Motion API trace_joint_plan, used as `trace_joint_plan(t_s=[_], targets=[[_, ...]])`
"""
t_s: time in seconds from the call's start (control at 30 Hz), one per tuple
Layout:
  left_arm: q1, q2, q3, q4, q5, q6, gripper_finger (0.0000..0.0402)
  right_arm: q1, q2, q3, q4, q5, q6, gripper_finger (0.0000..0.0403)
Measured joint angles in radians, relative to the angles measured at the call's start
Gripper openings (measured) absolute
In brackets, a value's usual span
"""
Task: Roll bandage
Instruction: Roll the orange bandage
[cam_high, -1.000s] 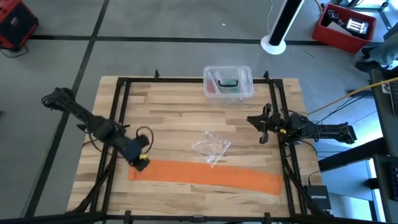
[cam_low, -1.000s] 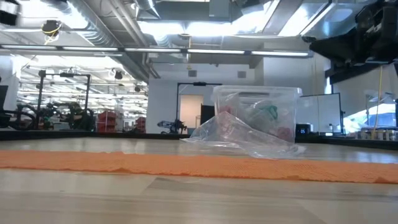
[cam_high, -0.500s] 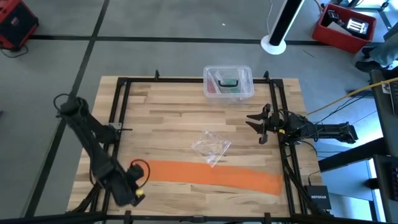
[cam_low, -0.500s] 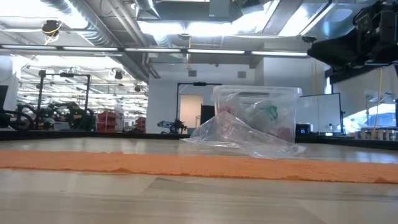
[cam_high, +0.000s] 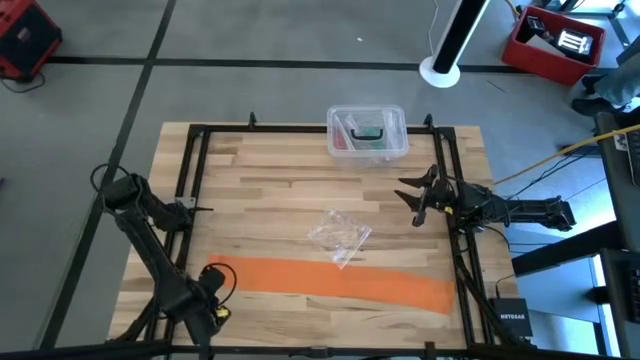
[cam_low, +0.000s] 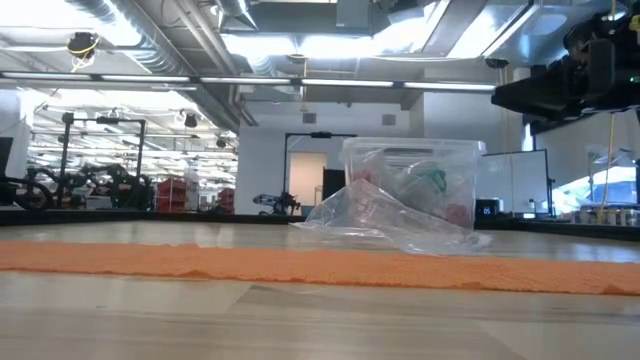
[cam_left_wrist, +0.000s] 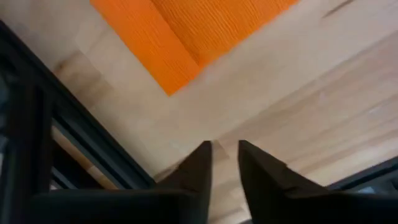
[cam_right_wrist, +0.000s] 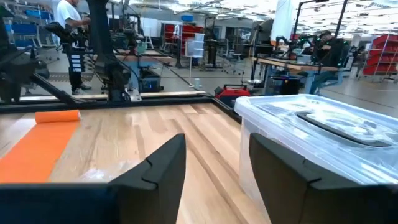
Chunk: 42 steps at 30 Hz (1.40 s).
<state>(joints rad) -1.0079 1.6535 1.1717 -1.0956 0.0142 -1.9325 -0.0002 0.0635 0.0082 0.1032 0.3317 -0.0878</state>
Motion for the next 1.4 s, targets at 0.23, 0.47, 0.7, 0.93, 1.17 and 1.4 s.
trace_joint_plan(t_s=[0.23, 0.47, 0.7, 0.93, 1.17, 1.4], targets=[[-0.017, 0.0, -0.001, 0.066, 0.036, 0.01, 0.0153, 0.0, 0.0, 0.0, 0.0, 0.001, -0.025, 0.0182], [-0.101, 0.018, 0.0, 0.13, -0.141, -0.059, 0.0146, 0.0, 0.016, 0.0, -0.025, 0.003, -0.025, 0.0182], [-0.118, 0.095, -0.001, 0.037, -0.158, -0.083, 0.0121, 0.0, 0.026, 0.0, -0.025, 0.035, -0.037, 0.0182], [-0.117, 0.181, -0.001, -0.036, -0.157, -0.082, 0.0104, 0.0, 0.026, 0.0, -0.023, 0.077, -0.052, 0.0182], [-0.117, 0.212, -0.001, -0.098, -0.179, -0.107, 0.0089, 0.0, 0.026, 0.0, -0.022, 0.086, -0.063, 0.0182], [-0.117, 0.212, -0.001, -0.119, -0.264, -0.104, 0.008, 0.0, 0.026, 0.0, -0.022, 0.085, -0.074, 0.0182]])
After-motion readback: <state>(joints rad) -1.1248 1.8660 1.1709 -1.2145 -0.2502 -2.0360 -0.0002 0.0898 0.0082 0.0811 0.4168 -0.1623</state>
